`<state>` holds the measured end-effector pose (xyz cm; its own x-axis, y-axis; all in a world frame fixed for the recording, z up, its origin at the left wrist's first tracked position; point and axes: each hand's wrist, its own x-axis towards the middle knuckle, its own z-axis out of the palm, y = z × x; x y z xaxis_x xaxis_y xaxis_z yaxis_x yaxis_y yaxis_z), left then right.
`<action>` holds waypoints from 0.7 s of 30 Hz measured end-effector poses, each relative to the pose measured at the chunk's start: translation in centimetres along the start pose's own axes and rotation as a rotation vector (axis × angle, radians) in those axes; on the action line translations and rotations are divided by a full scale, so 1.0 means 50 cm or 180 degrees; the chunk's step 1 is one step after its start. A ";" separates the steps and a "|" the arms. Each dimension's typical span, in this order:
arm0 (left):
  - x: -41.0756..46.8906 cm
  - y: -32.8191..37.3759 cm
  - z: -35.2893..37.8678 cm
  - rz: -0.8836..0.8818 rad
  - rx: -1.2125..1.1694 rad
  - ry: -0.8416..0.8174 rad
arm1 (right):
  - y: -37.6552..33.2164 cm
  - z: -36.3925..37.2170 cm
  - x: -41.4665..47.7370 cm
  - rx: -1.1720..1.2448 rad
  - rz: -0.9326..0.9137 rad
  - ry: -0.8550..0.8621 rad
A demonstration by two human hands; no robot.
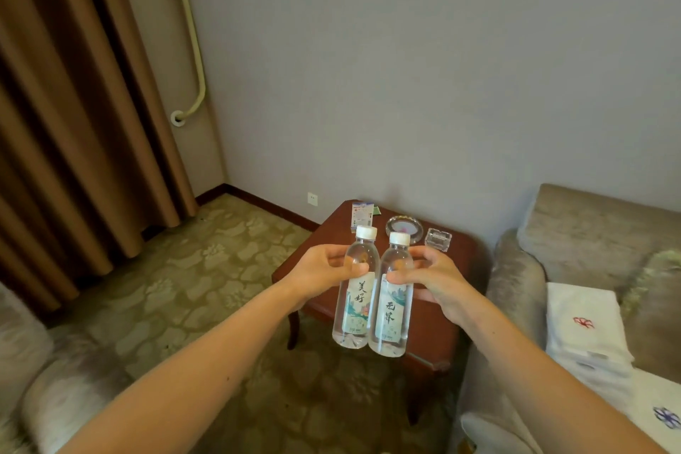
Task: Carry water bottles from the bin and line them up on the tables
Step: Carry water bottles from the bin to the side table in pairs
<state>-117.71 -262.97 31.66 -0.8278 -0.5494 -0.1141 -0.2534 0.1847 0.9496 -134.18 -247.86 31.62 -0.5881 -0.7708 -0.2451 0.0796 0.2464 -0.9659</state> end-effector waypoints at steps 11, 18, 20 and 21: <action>0.400 0.034 -0.087 -0.0055 -0.0211 0.0247 | -0.123 -0.080 0.437 -0.0227 -0.0079 -0.0287; 0.546 -0.011 -0.138 -0.0295 -0.0132 0.0238 | -0.120 -0.072 0.604 -0.0328 0.0082 -0.0423; 0.587 -0.028 -0.156 -0.0353 -0.0114 0.0150 | -0.109 -0.064 0.649 -0.0345 0.0148 -0.0352; 0.609 -0.036 -0.166 -0.0372 -0.0124 0.0097 | -0.103 -0.059 0.671 -0.0326 0.0190 -0.0301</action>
<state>-138.33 -286.79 28.89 -0.7778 -0.5900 -0.2164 -0.3273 0.0865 0.9409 -156.70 -273.27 28.62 -0.5059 -0.8037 -0.3133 0.0269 0.3484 -0.9370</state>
